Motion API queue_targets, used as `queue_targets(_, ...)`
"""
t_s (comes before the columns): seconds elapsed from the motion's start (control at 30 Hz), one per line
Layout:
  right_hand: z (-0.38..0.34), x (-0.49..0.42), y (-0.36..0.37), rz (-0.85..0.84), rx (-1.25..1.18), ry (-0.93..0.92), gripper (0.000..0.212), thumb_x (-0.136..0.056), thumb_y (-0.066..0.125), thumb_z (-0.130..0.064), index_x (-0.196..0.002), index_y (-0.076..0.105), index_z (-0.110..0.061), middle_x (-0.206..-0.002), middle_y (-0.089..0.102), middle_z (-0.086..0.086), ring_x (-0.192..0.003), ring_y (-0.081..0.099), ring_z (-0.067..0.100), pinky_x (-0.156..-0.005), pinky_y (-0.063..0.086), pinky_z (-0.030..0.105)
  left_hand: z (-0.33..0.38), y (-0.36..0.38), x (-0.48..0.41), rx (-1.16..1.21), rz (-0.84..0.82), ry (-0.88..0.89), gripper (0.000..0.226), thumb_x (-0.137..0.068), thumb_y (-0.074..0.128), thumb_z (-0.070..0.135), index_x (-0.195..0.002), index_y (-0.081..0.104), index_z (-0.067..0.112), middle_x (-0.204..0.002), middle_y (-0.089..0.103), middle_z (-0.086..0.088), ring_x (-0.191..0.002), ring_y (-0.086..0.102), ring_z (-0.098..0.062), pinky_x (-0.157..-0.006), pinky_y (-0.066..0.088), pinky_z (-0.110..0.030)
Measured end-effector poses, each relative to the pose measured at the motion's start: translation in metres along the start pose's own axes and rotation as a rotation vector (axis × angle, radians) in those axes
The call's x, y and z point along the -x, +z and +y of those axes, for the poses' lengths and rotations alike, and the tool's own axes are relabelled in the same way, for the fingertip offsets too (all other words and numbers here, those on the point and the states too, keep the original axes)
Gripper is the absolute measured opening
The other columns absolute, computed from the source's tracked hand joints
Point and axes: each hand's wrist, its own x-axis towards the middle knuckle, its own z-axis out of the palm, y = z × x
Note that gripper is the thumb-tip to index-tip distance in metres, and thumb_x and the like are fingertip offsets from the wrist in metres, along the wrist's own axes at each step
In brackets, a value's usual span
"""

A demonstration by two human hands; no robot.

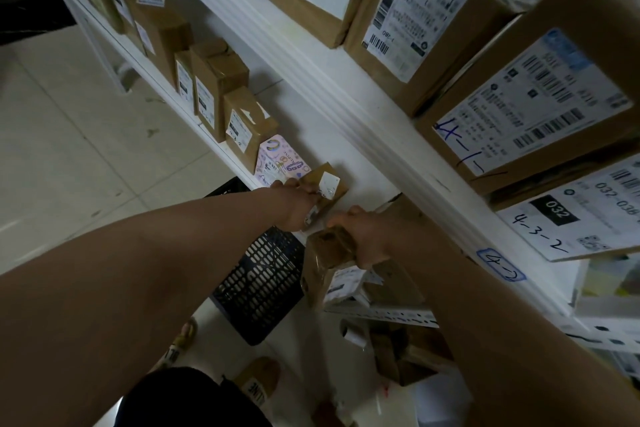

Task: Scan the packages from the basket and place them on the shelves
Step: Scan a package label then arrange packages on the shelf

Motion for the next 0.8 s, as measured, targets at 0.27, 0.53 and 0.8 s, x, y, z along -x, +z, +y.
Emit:
queue_targets(0.27,0.002,0.004,0.0,0.162,-0.26,-0.077,0.085,-0.073,0.082,-0.005,-0.142,0.041,-0.032,-0.128,0.041,0.007,-0.113,0.055,0.027,-0.093,0.053,0.04,-0.002,0.002,-0.001,0.045,0.034,0.036,0.074,-0.096,0.058,0.037,-0.159,0.019,0.031,-0.167,0.009,-0.001,-0.146,0.018,-0.038,-0.111,0.032,-0.054)
queue_targets(0.53,0.006,0.005,0.003,0.462,-0.202,-0.161,0.062,-0.079,0.069,-0.016,-0.128,0.042,-0.045,-0.136,0.039,-0.009,-0.117,0.049,0.022,-0.099,0.046,0.045,-0.01,-0.003,0.004,-0.024,0.005,0.056,0.07,-0.098,0.056,0.034,-0.158,0.019,0.035,-0.166,0.009,0.002,-0.144,0.019,-0.038,-0.105,0.036,-0.053)
queue_targets(0.8,0.018,0.004,0.016,0.593,0.021,-0.097,0.048,-0.092,0.063,-0.023,-0.136,0.047,-0.037,-0.151,0.031,-0.009,-0.135,0.033,0.025,-0.108,0.041,0.041,-0.01,-0.005,0.002,-0.041,-0.029,0.04,0.079,-0.095,0.048,0.008,-0.16,0.011,0.033,-0.167,-0.001,0.0,-0.147,0.016,-0.041,-0.107,0.035,-0.054)
